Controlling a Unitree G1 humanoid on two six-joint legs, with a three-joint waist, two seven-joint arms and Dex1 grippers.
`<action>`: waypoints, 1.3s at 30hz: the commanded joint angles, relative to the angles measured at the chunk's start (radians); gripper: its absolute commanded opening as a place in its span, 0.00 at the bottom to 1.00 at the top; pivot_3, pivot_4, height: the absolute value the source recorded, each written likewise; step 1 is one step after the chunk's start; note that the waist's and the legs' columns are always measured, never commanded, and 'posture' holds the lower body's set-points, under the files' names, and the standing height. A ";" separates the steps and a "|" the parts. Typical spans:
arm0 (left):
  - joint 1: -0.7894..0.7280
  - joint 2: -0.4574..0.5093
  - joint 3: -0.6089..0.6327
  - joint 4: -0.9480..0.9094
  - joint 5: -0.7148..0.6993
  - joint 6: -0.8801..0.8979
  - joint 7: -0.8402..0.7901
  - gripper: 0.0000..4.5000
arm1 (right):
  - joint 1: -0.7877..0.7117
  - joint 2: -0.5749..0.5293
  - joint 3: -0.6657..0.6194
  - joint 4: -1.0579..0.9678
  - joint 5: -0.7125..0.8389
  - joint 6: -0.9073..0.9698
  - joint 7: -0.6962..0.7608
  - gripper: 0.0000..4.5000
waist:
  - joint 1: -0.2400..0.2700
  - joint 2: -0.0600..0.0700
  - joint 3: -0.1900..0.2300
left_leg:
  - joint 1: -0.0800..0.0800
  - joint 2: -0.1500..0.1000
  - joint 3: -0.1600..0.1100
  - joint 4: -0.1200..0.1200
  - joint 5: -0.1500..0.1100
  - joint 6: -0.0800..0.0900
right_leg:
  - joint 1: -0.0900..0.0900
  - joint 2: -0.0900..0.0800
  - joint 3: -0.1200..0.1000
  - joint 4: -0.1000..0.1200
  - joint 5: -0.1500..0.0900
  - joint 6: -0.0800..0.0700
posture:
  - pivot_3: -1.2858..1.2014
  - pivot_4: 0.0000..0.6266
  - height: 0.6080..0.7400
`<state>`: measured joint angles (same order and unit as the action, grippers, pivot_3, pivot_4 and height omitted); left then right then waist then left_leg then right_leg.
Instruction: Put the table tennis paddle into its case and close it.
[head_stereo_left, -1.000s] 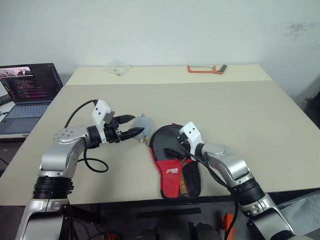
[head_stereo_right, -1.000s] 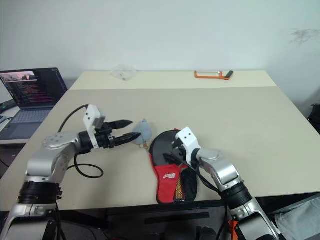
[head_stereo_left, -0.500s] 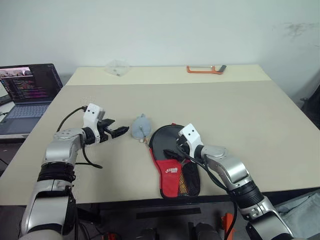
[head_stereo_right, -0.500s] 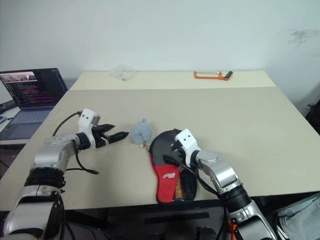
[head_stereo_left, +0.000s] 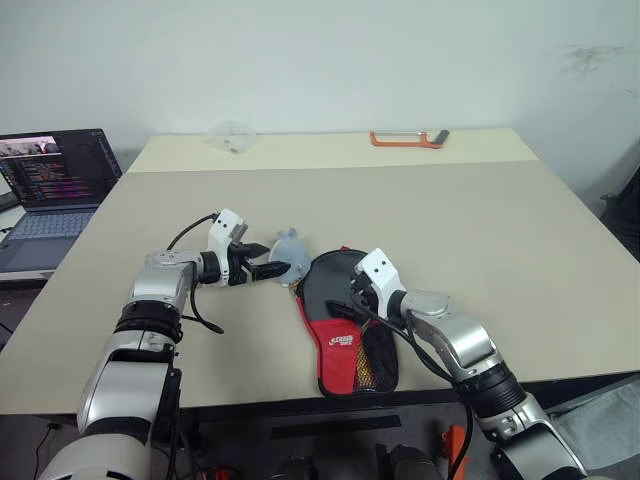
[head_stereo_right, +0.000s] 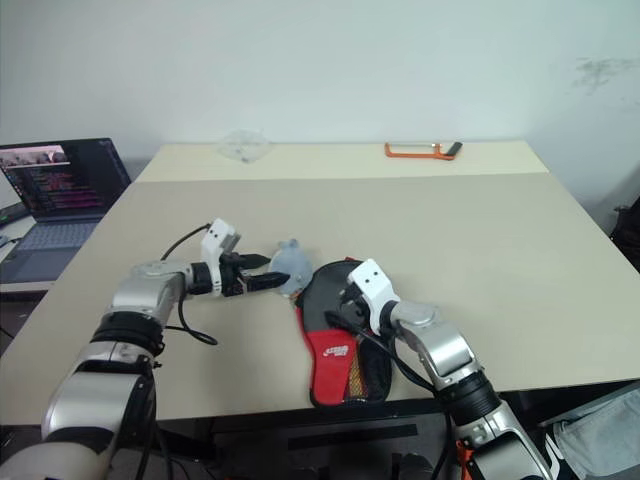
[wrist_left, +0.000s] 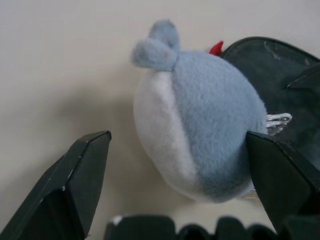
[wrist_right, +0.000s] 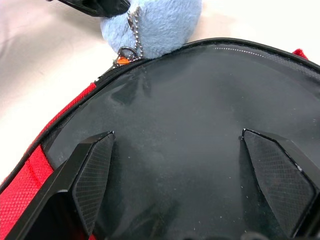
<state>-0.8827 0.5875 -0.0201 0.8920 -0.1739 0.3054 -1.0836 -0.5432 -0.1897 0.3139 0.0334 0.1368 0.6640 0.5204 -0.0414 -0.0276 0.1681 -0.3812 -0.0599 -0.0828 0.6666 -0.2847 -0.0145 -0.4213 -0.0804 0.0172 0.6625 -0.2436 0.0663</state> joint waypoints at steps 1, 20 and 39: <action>-0.023 -0.008 -0.006 0.035 0.029 -0.025 0.002 1.00 | 0.009 0.001 -0.006 -0.031 -0.005 -0.001 -0.002 1.00 | 0.000 0.000 0.000 | 0.000 0.000 0.000 0.000 0.000 0.000 | 0.000 0.000 0.000 0.000 0.000 0.000 | 0.52 0.24 1.00; 0.015 -0.008 -0.018 -0.005 0.057 -0.025 -0.018 0.12 | -0.045 0.063 0.026 0.123 -0.058 -0.124 0.022 1.00 | -0.001 0.000 0.000 | 0.001 0.000 0.000 0.000 0.000 0.000 | 0.000 0.000 0.000 0.001 0.000 0.000 | 0.52 0.24 1.00; -0.094 -0.018 -0.054 0.122 0.165 -0.144 0.121 0.01 | 0.045 -0.015 0.084 0.009 -0.075 0.037 0.090 1.00 | 0.002 -0.002 -0.004 | 0.002 0.000 -0.001 0.001 0.000 0.000 | 0.002 0.000 -0.001 0.002 0.000 0.000 | 0.52 0.24 1.00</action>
<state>-0.9434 0.5593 -0.0756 0.9809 -0.0490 0.1979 -1.0317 -0.5248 -0.1958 0.3735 0.0105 0.0705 0.6573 0.6045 -0.0396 -0.0293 0.1640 -0.3778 -0.0601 -0.0841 0.6671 -0.2848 -0.0142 -0.4189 -0.0802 0.0166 0.6644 -0.2432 0.0657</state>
